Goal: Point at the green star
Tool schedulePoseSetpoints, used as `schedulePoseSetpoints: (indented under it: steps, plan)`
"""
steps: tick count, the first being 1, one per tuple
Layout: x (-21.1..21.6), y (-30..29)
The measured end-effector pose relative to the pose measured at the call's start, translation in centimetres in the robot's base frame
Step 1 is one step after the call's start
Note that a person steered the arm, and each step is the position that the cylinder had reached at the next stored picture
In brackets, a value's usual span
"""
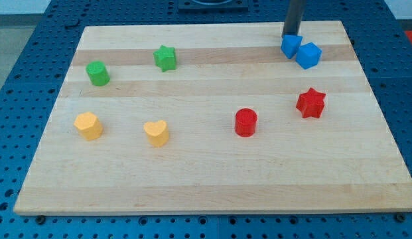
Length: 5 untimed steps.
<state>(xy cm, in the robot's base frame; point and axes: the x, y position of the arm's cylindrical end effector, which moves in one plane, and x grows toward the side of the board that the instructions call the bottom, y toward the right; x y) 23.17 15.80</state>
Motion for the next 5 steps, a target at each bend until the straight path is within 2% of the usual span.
schedulePoseSetpoints:
  steps: [1,4,5]
  plan:
    - [-3.9,-4.4]
    - [-3.8,-19.5]
    - [-0.8,-25.3]
